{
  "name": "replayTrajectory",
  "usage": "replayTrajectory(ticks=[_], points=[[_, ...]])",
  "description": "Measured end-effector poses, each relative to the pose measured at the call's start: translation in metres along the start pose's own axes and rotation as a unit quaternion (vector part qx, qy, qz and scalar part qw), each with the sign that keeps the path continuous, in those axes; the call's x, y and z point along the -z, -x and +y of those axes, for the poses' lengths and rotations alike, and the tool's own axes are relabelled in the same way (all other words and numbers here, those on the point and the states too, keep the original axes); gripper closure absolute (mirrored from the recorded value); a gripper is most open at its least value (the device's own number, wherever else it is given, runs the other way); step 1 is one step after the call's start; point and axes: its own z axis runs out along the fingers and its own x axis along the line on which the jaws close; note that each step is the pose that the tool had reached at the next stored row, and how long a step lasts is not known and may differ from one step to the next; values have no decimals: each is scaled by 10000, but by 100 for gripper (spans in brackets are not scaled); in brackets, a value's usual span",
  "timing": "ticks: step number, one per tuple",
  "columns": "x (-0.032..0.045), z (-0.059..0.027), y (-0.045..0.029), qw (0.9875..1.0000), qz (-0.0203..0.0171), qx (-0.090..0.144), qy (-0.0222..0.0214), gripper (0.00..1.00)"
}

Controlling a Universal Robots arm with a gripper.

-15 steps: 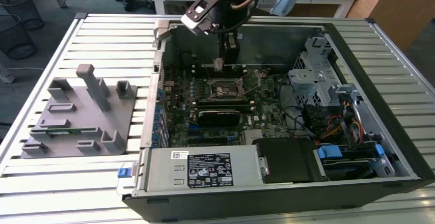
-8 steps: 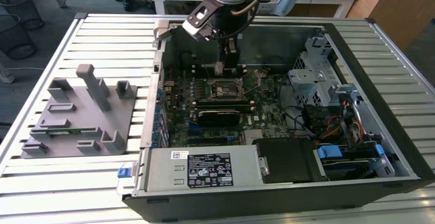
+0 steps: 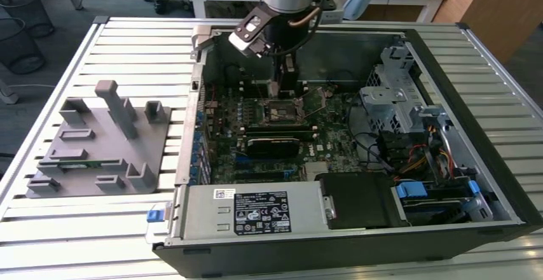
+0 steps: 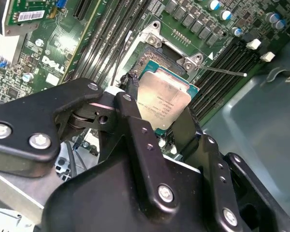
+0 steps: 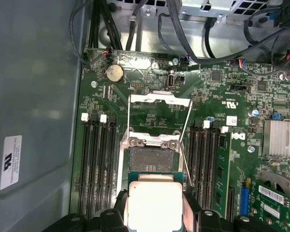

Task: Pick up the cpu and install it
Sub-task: 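Place the cpu into insertion slot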

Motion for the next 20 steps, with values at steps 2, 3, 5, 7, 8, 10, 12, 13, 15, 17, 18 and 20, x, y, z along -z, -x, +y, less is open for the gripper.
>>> replayTrajectory(ticks=[2, 3, 5, 7, 8, 10, 12, 13, 15, 17, 18, 20], points=[[-27, 1, -1, 10000, 0, -1, 0, 47], [-40, 3, -1, 10000, 0, 0, 0, 47], [-64, 8, -2, 10000, 0, 0, 0, 47], [-86, 15, -2, 10000, 0, 0, 0, 47], [-95, 17, -2, 10000, 0, 0, 0, 47], [-110, 19, -3, 10000, 0, -1, 0, 47], [-125, 20, -3, 10000, 0, -12, 0, 47], [-133, 21, -3, 10000, -1, -33, -1, 47], [-151, 21, -4, 10000, -2, -74, -3, 47], [-179, 23, -5, 10000, -2, -85, -3, 47], [-195, 24, -5, 10000, -2, -85, -3, 47], [-221, 26, -6, 10000, -2, -85, -3, 47]])
